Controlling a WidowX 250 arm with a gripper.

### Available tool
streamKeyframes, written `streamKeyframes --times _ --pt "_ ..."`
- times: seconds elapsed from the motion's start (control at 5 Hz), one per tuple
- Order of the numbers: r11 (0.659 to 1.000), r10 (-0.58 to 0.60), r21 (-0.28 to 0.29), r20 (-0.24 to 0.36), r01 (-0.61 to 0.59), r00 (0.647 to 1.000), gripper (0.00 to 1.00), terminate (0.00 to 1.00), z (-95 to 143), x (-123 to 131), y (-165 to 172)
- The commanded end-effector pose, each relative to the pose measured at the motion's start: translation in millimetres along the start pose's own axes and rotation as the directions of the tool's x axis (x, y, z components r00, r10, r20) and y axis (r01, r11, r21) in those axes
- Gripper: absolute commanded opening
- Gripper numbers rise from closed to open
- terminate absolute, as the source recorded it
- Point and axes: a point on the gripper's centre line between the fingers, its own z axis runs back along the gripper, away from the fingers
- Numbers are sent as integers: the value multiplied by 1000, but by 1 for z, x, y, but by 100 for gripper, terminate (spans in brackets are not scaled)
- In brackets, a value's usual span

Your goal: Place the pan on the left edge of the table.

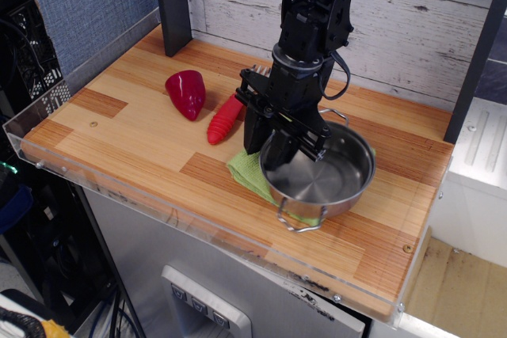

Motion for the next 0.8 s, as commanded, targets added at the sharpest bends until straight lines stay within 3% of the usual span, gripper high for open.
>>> streamKeyframes --times 0.0,0.2,0.4,0.6 --pt "1000 -14 22 16 14 1000 0 0 6 -1 1" --pt "999 -29 21 41 28 999 0 0 12 2 -5" --pt "997 -32 -68 140 42 990 0 0 33 5 -13" --pt "980 2 -193 248 48 969 0 0 71 5 -15"
